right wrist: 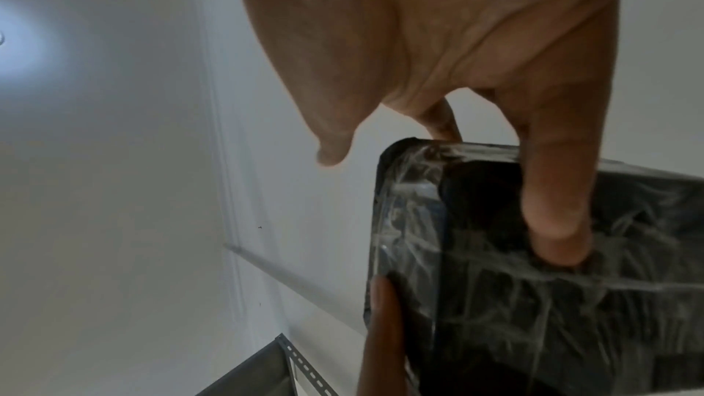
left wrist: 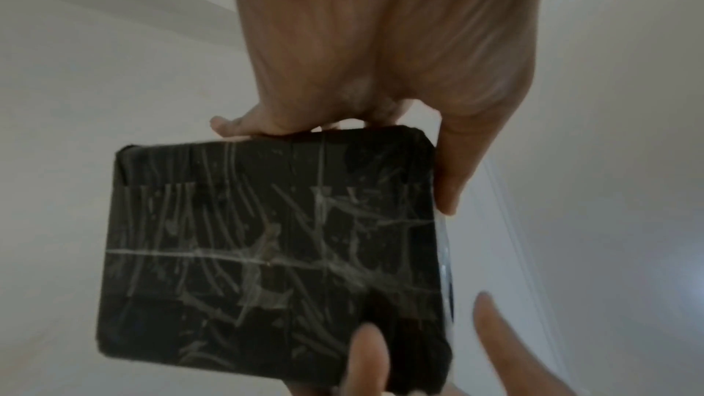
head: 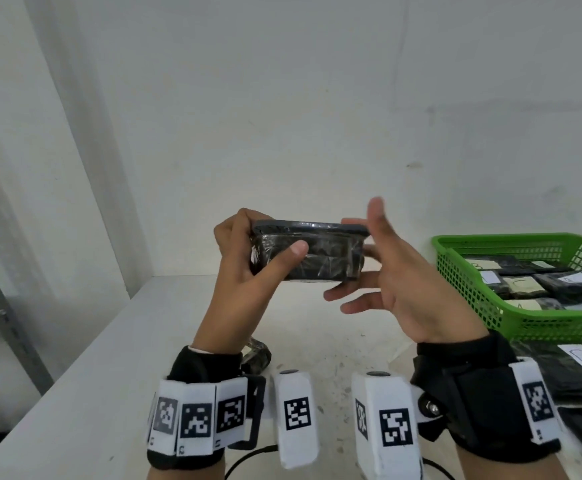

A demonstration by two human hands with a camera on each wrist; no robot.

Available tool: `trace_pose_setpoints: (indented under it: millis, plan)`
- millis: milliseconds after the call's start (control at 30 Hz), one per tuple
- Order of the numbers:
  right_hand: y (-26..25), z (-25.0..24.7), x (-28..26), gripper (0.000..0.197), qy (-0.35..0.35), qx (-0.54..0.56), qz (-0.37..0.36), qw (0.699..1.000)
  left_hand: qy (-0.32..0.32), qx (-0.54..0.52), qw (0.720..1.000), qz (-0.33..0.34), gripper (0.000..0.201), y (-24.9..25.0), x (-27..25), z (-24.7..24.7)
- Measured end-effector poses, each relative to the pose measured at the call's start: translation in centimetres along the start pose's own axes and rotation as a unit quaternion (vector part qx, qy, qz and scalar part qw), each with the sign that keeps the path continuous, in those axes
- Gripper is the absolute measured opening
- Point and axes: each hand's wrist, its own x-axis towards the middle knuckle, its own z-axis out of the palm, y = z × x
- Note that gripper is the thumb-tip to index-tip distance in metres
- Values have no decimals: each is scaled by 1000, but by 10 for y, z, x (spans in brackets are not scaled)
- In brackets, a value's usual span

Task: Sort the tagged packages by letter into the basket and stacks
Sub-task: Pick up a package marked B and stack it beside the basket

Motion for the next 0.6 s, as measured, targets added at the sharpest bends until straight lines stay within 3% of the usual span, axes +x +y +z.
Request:
trace_pose_setpoints:
  millis: [133,233,367,433,533,600]
  plan:
    - [0,-3,3,42,-4,47,22,999,-31,-1,999,-10,31,7,-2,-1]
    - [5,-6,6,24,2,65,-5,998,-4,-22,998,-56,42,6,1,-1]
    - [10,-7,9,27,-15,42,-6,999,74,-54,981,-170,69,-5,9,-6]
    - [12,-8,10,36,-24,29,-2,999,56,-76,973,-211,76,-10,10,-10]
    - [13,-8,11,55,-37,20,3,999,21,-81,974,-208,67,-10,9,-13]
    - [15,-8,12,65,-32,7,6,999,15,-59,979,-196,81,-12,8,-14]
